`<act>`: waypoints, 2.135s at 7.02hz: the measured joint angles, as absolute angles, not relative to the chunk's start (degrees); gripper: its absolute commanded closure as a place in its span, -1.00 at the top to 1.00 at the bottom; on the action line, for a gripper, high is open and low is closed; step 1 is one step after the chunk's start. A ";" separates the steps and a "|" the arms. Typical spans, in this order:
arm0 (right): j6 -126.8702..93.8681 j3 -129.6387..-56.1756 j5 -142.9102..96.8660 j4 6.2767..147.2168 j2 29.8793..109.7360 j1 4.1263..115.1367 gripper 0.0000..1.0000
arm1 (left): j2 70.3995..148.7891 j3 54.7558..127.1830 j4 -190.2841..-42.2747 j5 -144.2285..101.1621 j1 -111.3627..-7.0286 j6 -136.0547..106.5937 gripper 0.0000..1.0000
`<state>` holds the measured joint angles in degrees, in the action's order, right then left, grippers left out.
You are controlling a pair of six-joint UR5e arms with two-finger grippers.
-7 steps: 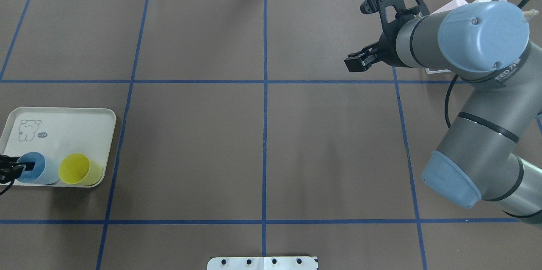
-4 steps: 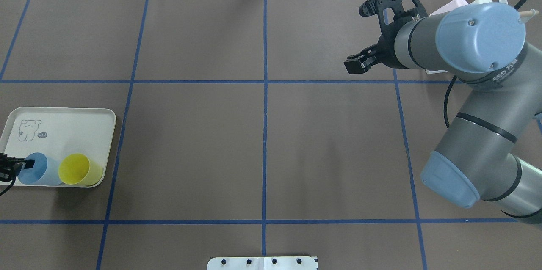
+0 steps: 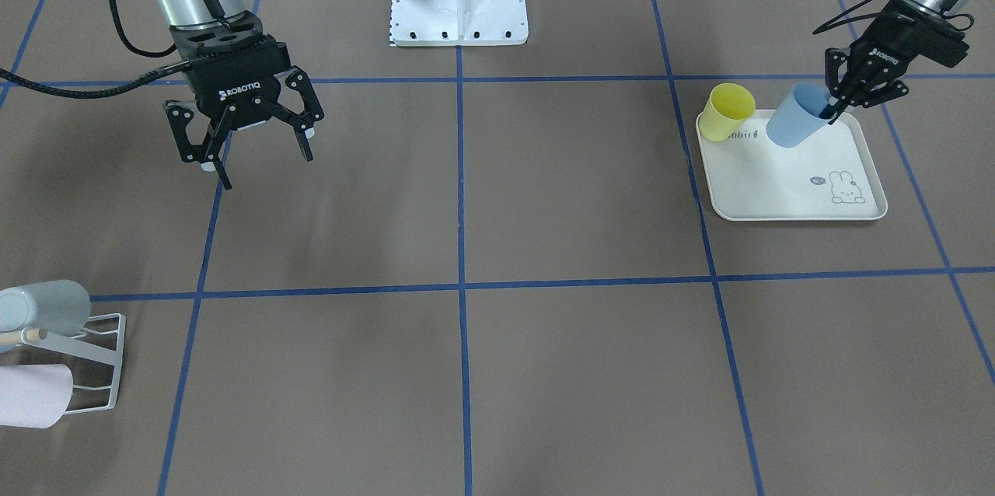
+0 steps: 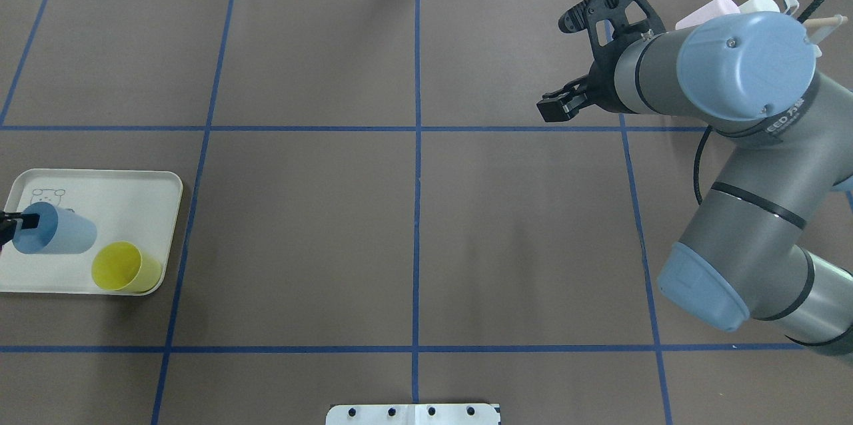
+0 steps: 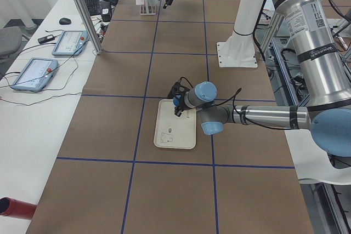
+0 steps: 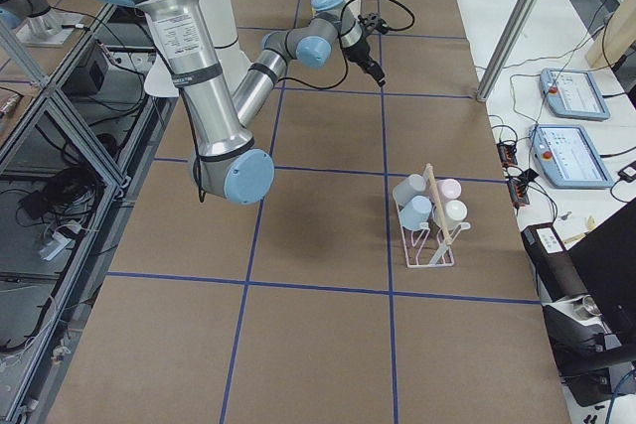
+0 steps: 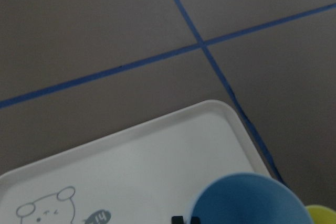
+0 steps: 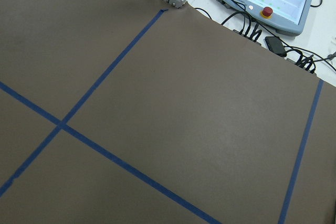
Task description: Transfer IKEA cup to right arm and place on rack
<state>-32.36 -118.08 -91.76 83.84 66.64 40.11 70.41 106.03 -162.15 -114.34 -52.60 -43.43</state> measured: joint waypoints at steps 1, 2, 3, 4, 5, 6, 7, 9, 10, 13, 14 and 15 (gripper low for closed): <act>-32.45 -116.85 -90.14 79.45 66.85 39.49 1.00 | 73.04 107.04 -162.01 -114.51 -53.59 -47.24 -1.00; -32.54 -114.41 -88.49 72.44 67.06 38.62 1.00 | 76.73 107.99 -161.84 -115.64 -54.08 -55.12 -1.00; -32.50 -110.98 -87.51 63.69 67.07 37.59 1.00 | 80.93 109.46 -161.65 -117.68 -54.27 -66.04 -1.00; -32.30 -108.37 -87.13 56.82 66.81 36.84 1.00 | 84.46 111.84 -161.48 -118.97 -54.24 -76.94 -1.00; -32.01 -107.22 -87.02 53.29 66.19 36.24 0.97 | 87.82 114.78 -161.43 -119.54 -54.05 -88.36 -1.00; -31.28 -106.79 -86.92 51.91 65.61 35.54 0.97 | 91.57 116.88 -161.42 -119.77 -53.33 -99.80 -1.00; -29.78 -106.75 -86.33 51.42 65.26 34.85 0.97 | 94.98 117.59 -161.23 -119.82 -51.81 -108.37 -1.00; -26.47 -106.85 -81.25 48.82 64.84 31.67 0.97 | 103.65 117.75 -154.13 -119.55 -48.08 -119.88 -1.00; -24.90 -106.87 -76.23 46.69 64.72 28.88 0.97 | 108.47 117.79 -146.97 -119.22 -46.57 -123.20 -1.00; -18.40 -107.28 -68.75 42.94 63.37 23.97 0.88 | 113.46 116.83 -136.74 -117.72 -43.95 -126.27 -1.00; -15.41 -107.35 -68.49 39.94 63.22 22.97 0.88 | 113.81 116.10 -136.38 -117.57 -43.74 -126.33 -1.00; -13.12 -107.43 -68.44 37.37 63.15 22.17 0.88 | 114.24 115.56 -136.28 -117.53 -43.60 -126.32 -1.00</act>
